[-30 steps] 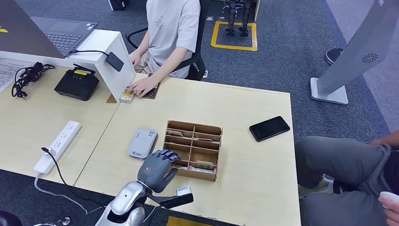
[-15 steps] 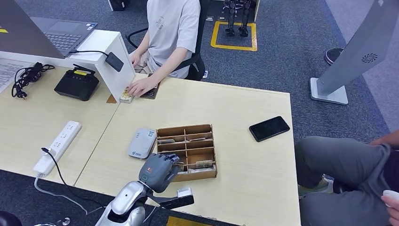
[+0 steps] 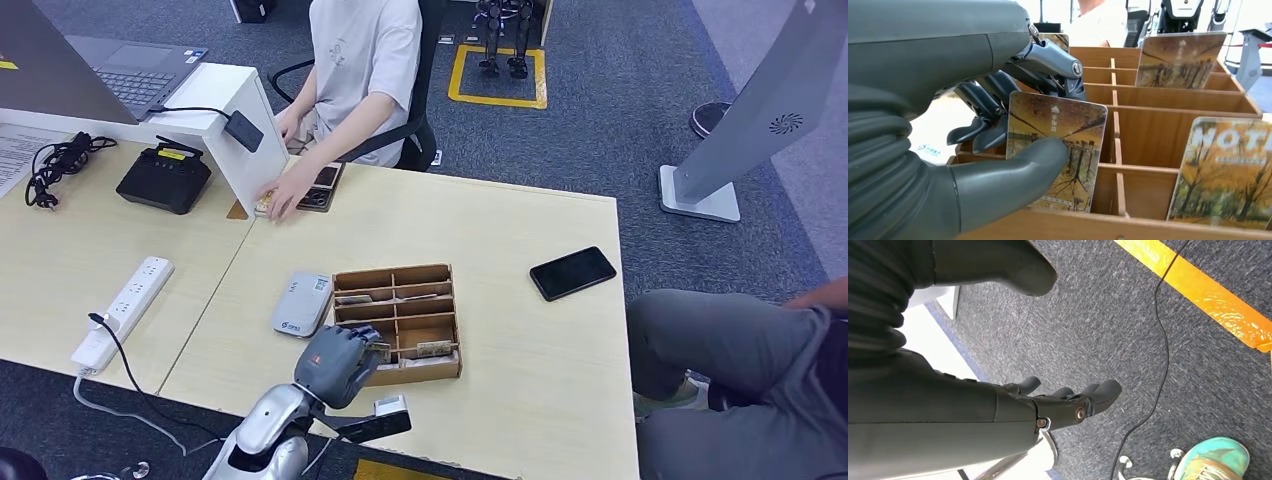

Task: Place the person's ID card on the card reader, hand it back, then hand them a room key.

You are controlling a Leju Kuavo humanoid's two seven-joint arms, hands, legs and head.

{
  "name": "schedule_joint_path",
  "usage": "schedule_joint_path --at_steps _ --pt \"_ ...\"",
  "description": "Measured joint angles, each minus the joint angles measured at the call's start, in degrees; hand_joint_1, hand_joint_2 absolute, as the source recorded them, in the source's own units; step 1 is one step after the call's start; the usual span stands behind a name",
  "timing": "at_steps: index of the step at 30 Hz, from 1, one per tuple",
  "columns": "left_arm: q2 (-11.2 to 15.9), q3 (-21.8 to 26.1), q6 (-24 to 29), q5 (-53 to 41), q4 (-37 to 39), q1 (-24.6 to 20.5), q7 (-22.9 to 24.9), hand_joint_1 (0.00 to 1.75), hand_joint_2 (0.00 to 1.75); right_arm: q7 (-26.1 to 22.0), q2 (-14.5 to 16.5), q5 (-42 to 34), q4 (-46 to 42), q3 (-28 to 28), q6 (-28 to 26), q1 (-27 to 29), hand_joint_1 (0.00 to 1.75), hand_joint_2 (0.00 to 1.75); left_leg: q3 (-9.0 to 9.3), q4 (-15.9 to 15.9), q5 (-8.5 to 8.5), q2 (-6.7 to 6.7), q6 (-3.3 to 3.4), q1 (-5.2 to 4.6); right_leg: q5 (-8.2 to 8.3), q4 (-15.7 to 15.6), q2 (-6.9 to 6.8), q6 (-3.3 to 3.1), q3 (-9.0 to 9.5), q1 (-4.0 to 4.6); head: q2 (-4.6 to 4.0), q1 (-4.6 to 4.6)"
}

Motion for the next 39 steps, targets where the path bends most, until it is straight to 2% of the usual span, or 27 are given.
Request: schedule_joint_path --at_steps 6,13,19,25,28,34,39 --pt "1.3 0.8 -4.0 7.9 -5.3 -1.7 -1.9 1.75 1.75 -0.4 0.0 0.0 0.0 0.0 -0.1 0.1 0.0 1.75 -0.01 0.0 0.04 -0.01 -0.03 0.01 0.01 0.0 -0.01 -0.01 -0.01 0.01 0.0 -0.01" --pt "4.8 1.5 -9.5 15.7 -14.4 -7.6 -2.4 1.75 1.75 -0.1 -0.1 0.0 0.0 0.0 0.3 0.1 0.0 1.75 -0.01 0.0 0.06 -0.01 -0.04 0.02 0.02 0.0 -0.01 -0.02 -0.01 0.02 0.0 -0.01" --pt "7.8 2.4 -12.5 18.4 -18.4 -12.5 -1.6 1.75 1.75 -0.7 -0.1 -0.1 0.0 0.0 0.3 0.1 0.0 1.75 0.0 0.0 0.06 -0.01 -0.04 0.02 0.02 0.0 0.0 -0.03 -0.01 0.02 0.0 -0.01" --pt "8.7 3.9 -11.4 12.7 -18.6 -15.3 2.3 1.75 1.75 -0.2 -0.1 0.0 0.0 0.0 0.2 0.0 0.0 1.75 -0.01 0.0 0.06 -0.01 -0.04 0.01 0.02 0.0 0.0 -0.02 -0.02 0.02 0.0 -0.01" --pt "8.7 4.8 -9.4 6.0 -17.1 -17.3 5.6 1.75 1.75 0.2 -0.1 0.0 0.0 0.3 0.3 -0.1 0.0 1.75 -0.01 0.0 0.06 -0.01 -0.04 0.01 0.02 0.0 -0.01 -0.02 -0.02 0.02 0.0 -0.01" --pt "8.6 8.9 -4.1 -12.2 -5.8 -26.4 15.0 1.75 1.75 0.7 0.1 0.0 0.0 1.9 1.4 -0.7 0.0 1.75 0.0 0.0 0.16 -0.01 -0.14 0.03 0.14 0.0 0.01 -0.11 -0.04 0.03 0.0 -0.02" --pt "8.9 10.8 -1.3 -13.6 2.2 -31.2 18.8 1.75 1.75 0.6 0.5 0.0 0.0 2.6 1.5 -0.9 0.0 1.75 0.0 0.0 0.18 0.0 -0.17 0.03 0.16 0.1 0.01 -0.15 -0.05 0.04 0.0 -0.01"
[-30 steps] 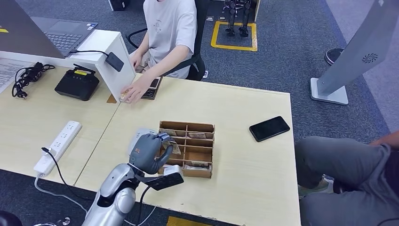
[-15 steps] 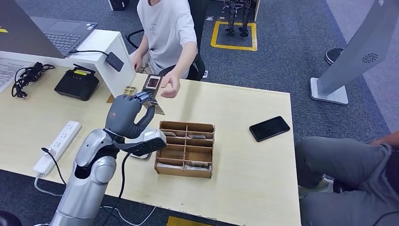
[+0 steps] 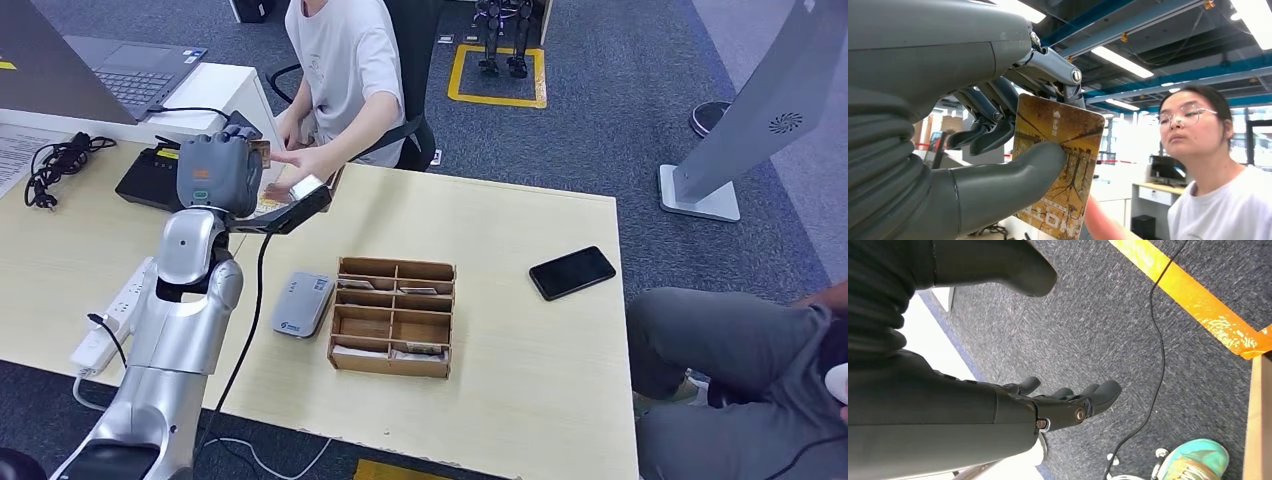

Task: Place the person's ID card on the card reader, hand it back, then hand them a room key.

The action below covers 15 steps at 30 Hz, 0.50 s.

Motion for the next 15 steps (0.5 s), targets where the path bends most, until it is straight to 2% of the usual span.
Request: schedule_joint_path --at_steps 5,15 --pt "0.3 0.3 1.0 0.0 4.4 -2.0 1.3 1.75 1.75 0.1 0.2 0.0 0.0 0.1 0.4 -0.1 0.0 1.75 -0.03 0.0 0.0 0.0 0.0 0.0 0.0 0.0 0.0 0.0 -0.01 0.0 0.0 0.01" --pt "-0.1 1.9 1.5 0.0 8.5 -2.9 -0.4 1.75 1.75 0.9 0.4 0.0 0.0 0.1 0.6 -0.2 0.0 1.75 -0.03 0.0 0.0 0.0 0.0 -0.01 0.0 0.0 0.0 0.0 -0.02 0.0 0.0 0.0"
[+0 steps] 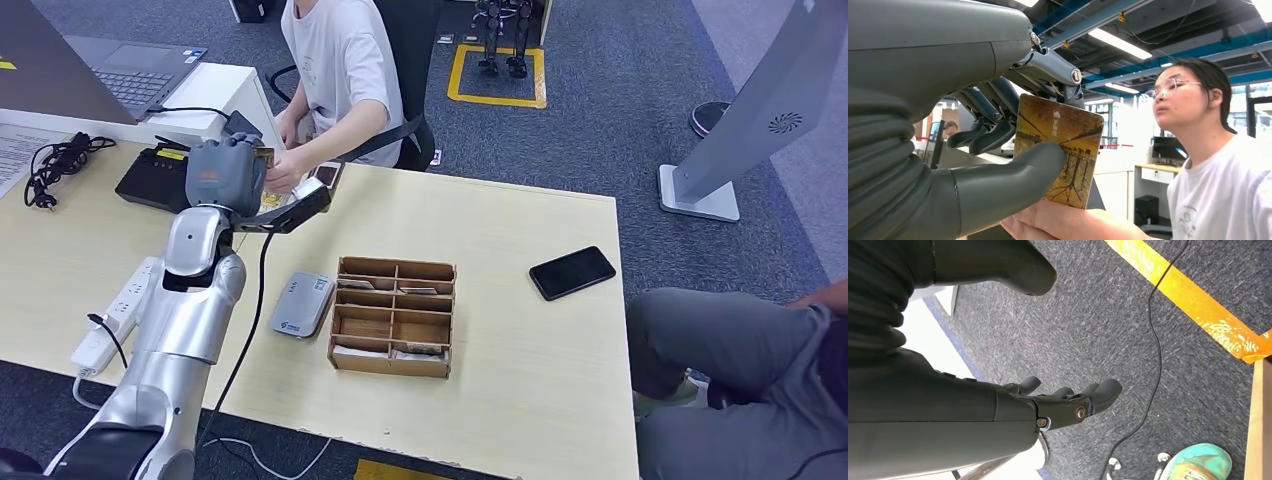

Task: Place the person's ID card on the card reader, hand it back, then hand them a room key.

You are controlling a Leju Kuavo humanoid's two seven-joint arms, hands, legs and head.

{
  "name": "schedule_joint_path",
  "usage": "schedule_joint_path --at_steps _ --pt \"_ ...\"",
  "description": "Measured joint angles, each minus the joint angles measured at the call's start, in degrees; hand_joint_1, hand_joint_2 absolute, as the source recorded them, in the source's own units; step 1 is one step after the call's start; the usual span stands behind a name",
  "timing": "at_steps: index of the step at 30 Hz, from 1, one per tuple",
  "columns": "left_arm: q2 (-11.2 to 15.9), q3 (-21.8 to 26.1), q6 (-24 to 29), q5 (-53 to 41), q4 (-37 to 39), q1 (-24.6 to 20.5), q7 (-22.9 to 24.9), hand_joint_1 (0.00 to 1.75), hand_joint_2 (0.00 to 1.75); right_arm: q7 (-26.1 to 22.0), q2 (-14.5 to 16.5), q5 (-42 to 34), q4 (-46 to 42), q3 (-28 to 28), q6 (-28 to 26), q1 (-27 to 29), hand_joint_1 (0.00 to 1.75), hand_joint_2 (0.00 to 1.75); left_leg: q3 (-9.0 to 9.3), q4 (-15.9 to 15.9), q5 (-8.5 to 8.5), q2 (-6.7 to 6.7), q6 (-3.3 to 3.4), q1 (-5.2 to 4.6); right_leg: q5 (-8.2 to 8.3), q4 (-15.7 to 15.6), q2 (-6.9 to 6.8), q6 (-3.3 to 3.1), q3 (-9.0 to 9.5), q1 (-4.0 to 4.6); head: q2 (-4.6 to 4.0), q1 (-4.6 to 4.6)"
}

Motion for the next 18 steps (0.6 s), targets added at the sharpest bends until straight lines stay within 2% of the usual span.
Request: schedule_joint_path --at_steps 8,9,12,13,18 --pt "-0.3 0.1 0.1 0.0 1.2 -0.1 0.0 1.75 1.75 0.0 0.1 0.0 0.0 0.0 0.0 0.0 0.0 1.75 -0.02 0.0 0.0 0.01 0.0 0.0 0.0 0.0 0.02 0.0 -0.04 0.0 0.0 0.0" --pt "-0.3 0.1 0.1 0.0 1.2 -0.1 -0.1 1.64 1.75 0.0 0.1 0.0 0.0 0.0 0.0 0.0 0.0 1.75 -0.02 0.0 -0.01 0.01 0.0 0.0 0.0 0.0 0.02 0.0 -0.04 0.0 0.0 0.0" --pt "-0.3 0.2 0.1 0.0 1.4 -0.1 -0.4 0.34 1.75 0.0 0.1 0.0 0.0 0.0 -0.1 0.0 0.0 1.75 -0.03 0.0 0.0 0.01 0.0 0.0 0.0 0.0 0.02 0.0 -0.04 0.0 0.0 0.0" --pt "-0.3 0.3 0.2 0.0 1.4 -0.1 -0.7 0.0 1.75 -0.1 0.1 0.0 0.0 0.0 -0.1 0.0 0.0 1.75 -0.03 0.0 0.0 0.0 0.0 0.0 0.0 0.0 0.01 0.0 -0.04 0.0 0.0 0.0" --pt "-0.3 1.3 0.8 0.0 1.4 -0.1 -2.4 0.0 1.75 -1.1 0.1 0.0 0.0 0.0 -0.2 0.0 0.0 1.75 -0.04 0.0 0.0 0.0 0.0 0.0 0.0 0.0 0.01 0.0 -0.04 0.0 0.0 0.0"
